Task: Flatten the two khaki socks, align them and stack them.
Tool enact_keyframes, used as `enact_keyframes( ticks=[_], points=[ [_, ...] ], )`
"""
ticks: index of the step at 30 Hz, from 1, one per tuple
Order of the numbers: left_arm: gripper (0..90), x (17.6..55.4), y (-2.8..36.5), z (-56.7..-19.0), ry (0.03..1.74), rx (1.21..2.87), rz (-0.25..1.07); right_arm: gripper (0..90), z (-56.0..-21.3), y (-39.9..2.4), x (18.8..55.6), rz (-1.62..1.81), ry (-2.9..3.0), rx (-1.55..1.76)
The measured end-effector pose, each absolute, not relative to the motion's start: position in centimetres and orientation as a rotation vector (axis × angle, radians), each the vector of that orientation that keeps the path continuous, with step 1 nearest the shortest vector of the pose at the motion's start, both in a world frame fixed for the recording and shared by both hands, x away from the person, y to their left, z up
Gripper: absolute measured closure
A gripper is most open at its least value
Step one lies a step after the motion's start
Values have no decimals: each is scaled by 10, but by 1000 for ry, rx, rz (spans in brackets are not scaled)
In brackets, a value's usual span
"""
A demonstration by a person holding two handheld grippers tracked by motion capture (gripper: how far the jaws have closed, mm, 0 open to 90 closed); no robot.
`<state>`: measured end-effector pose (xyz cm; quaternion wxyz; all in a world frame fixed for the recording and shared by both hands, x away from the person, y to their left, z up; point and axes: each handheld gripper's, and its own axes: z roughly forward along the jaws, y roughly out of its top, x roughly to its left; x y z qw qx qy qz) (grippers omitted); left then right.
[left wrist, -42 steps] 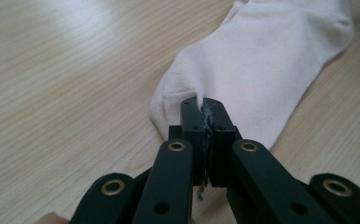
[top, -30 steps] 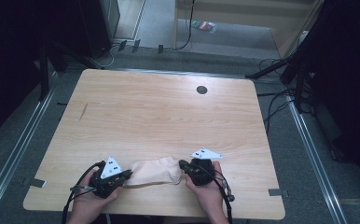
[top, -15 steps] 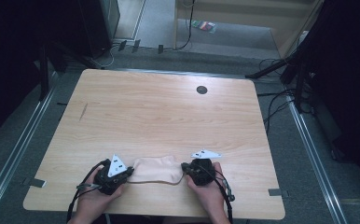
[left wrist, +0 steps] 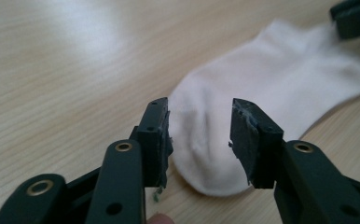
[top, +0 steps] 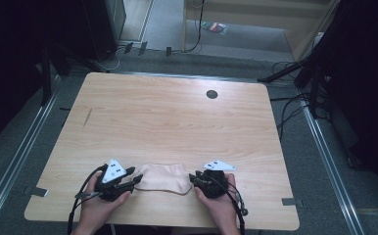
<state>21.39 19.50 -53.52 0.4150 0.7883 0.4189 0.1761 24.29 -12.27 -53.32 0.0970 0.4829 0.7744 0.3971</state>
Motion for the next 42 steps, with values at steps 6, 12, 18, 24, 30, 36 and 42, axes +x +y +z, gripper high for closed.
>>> enact_keyframes(
  ticks=[6,12,18,24,30,36,42],
  points=[
    [702,214,207,-529,1057,1856,388,758,-523,-123,232,1297,2200,1401],
    [767,231,199,-546,1146,1932,372,826,-537,-104,237,1259,2296,1371],
    [763,232,192,-551,1153,1992,428,898,-547,-104,243,1194,2320,1409],
    [715,232,193,-552,1164,1980,433,900,-546,-108,243,1187,2318,1434],
    [613,230,208,-550,1119,1836,340,695,-543,-110,242,1299,2307,1405],
    [441,225,217,-543,1060,1724,368,487,-538,-112,241,1379,2241,1347],
    [351,223,230,-538,1066,1628,388,309,-533,-121,243,1449,2173,1340]
  ],
)
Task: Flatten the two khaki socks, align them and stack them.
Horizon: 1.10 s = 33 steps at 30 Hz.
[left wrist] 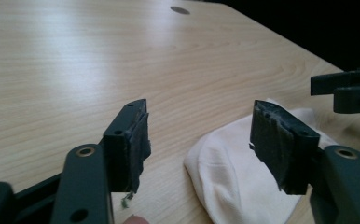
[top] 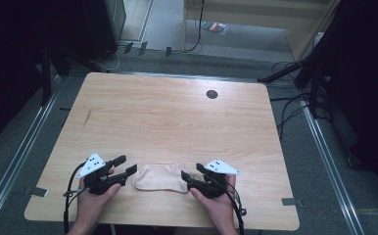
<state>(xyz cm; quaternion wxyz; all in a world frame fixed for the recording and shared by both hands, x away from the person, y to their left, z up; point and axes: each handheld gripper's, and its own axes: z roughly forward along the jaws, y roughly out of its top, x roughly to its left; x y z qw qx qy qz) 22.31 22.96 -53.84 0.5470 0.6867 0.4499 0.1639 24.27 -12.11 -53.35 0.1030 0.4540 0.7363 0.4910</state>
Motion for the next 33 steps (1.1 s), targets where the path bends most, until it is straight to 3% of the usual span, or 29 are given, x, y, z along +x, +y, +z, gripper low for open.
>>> enact_keyframes(
  ticks=[4,6,12,17,33],
  points=[
    [280,223,237,-537,1078,1599,412,249,-531,-127,244,1454,2159,1330],
    [242,222,242,-535,1098,1579,416,177,-529,-130,246,1447,2145,1357],
    [74,222,250,-533,1178,1581,423,133,-521,-136,245,1450,2171,1331],
    [36,221,261,-533,1199,1574,424,133,-521,-146,247,1442,2144,1365],
    [36,222,305,-535,1300,1551,518,134,-516,-200,251,1390,2008,1430]
  ],
)
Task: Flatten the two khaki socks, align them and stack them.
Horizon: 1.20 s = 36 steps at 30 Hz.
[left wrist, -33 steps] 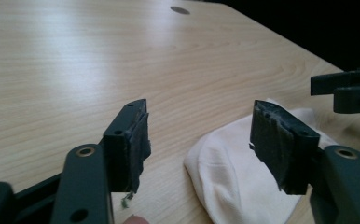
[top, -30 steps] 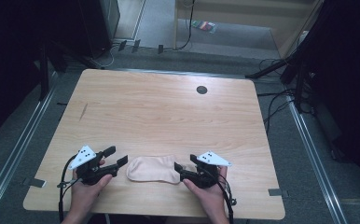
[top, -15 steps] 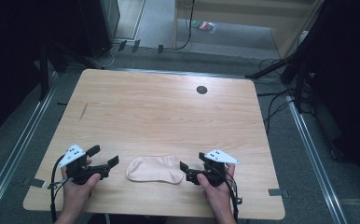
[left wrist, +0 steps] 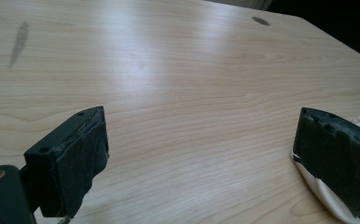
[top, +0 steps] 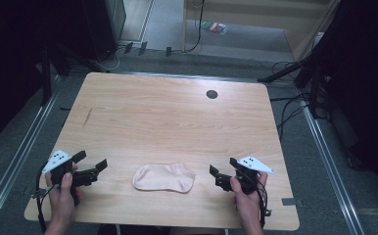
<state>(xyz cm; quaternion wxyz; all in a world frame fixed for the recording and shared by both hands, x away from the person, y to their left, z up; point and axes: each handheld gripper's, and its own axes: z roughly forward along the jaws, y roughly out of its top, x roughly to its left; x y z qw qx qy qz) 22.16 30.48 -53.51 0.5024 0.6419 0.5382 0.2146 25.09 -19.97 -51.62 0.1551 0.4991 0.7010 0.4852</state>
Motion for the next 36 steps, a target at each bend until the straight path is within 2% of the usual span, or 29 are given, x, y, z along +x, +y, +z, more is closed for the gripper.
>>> enact_keyframes(
  ticks=[16,27,36],
  points=[
    [36,214,336,-542,1357,1622,587,135,-528,-263,240,1304,1935,1474],
    [36,208,361,-546,1413,1614,627,133,-539,-305,229,1225,1907,1543],
    [36,199,375,-549,1422,1679,681,134,-542,-340,211,1220,1823,1568]
  ],
)
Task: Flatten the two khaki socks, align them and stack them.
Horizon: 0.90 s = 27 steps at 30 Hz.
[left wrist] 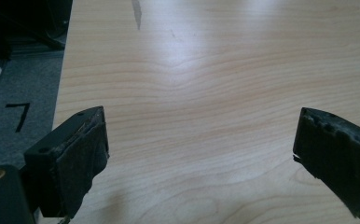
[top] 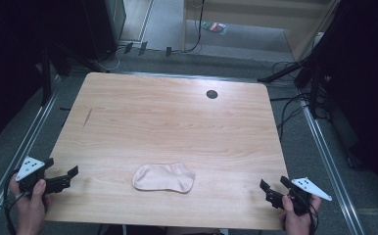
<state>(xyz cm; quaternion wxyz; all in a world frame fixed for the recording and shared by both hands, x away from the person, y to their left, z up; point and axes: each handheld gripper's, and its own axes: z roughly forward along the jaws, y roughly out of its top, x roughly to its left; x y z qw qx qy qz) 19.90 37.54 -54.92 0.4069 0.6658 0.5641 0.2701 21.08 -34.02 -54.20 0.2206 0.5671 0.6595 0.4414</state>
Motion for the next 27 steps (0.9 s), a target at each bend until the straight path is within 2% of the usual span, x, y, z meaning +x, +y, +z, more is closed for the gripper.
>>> enact_keyframes(
  ticks=[10,27],
  points=[
    [36,193,387,-552,1438,1737,700,134,-544,-356,201,1186,1778,1584],
    [36,192,404,-552,1450,1595,672,137,-548,-359,203,1199,1779,1615]
  ],
)
